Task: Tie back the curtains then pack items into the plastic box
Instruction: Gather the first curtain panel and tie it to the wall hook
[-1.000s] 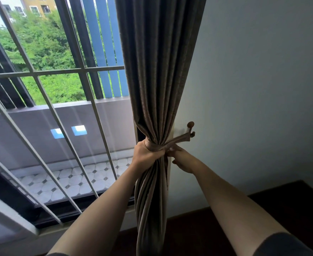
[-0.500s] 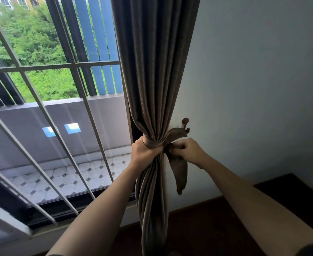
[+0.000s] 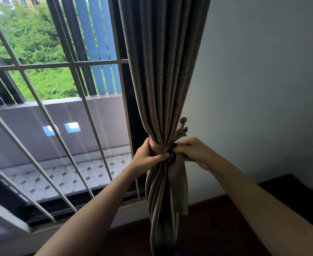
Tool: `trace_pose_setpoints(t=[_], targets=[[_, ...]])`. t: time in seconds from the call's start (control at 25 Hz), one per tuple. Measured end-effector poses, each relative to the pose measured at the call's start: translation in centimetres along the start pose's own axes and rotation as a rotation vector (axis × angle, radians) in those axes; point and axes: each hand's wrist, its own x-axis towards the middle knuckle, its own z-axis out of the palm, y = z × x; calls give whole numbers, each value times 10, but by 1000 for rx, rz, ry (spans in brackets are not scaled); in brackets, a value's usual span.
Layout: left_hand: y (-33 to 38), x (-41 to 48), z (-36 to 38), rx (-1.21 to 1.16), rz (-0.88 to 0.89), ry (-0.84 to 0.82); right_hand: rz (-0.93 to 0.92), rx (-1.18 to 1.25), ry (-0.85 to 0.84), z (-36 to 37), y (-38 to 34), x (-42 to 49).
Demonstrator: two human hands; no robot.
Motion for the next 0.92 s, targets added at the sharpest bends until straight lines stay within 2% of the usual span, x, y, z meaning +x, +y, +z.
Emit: trace_pose_setpoints(t=[0.08, 0.2, 0.24, 0.32, 0.44, 0.56, 0.8, 0.88, 0.92], targets=[[1, -12, 2, -42, 9, -6, 23, 25, 18, 2, -2, -1], [0, -34, 12, 88, 85, 290, 55, 118, 56, 12, -5, 0], [0, -41, 14, 169, 123, 342, 60, 131, 65, 15, -6, 1], [4, -56, 20, 337, 160, 305, 68, 134, 76, 20, -8, 2], [13, -67, 36, 518, 113, 267, 68, 139, 90, 26, -13, 3], [20, -66, 42, 573, 54, 330, 67, 162, 126, 31, -13, 3], [41, -61, -3, 735, 151, 370, 78, 153, 164, 45, -2, 2], [42, -62, -17, 772, 186, 311, 52, 39, 222, 55, 7, 0], [41, -60, -25, 790, 189, 285, 3, -100, 263, 60, 17, 0]])
